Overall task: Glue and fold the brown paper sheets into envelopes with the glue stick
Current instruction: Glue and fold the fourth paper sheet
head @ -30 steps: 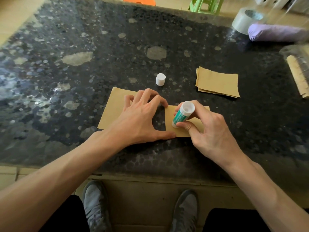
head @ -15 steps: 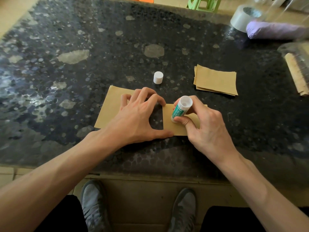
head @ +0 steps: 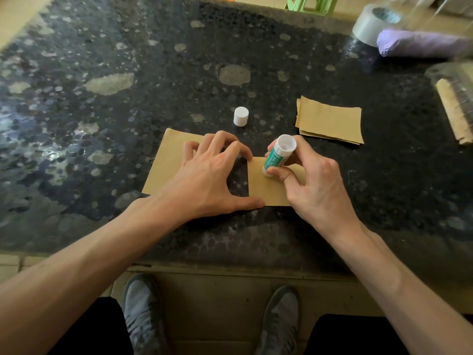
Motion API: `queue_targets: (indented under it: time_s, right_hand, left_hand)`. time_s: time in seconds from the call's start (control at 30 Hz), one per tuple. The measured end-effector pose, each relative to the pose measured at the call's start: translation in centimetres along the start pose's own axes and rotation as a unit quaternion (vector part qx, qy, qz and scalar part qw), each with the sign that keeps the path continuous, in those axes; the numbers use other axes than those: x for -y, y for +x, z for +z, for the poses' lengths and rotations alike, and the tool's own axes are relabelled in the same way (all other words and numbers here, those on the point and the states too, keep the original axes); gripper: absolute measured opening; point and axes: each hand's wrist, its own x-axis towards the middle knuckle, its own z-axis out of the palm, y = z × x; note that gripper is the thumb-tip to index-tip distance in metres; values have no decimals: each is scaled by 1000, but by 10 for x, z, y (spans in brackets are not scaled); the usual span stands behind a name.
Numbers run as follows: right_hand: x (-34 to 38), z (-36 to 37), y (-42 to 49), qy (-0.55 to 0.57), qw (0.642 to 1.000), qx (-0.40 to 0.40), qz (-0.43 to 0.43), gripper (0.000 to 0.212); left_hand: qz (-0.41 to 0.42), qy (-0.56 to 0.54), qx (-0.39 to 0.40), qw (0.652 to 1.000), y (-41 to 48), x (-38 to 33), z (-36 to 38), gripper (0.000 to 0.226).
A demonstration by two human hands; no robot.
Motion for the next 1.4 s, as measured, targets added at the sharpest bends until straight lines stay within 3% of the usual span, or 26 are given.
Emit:
queue_targets:
  time_s: [1.13, 1.4]
  right_hand:
    - [-6, 2, 24, 8, 999, -43, -19, 30]
    - [-9, -18, 19, 141, 986, -91, 20, 34]
  left_hand:
    - [2, 0, -6, 1000, 0, 0, 0, 84]
    - [-4, -3, 6, 1000, 1, 0, -2, 87]
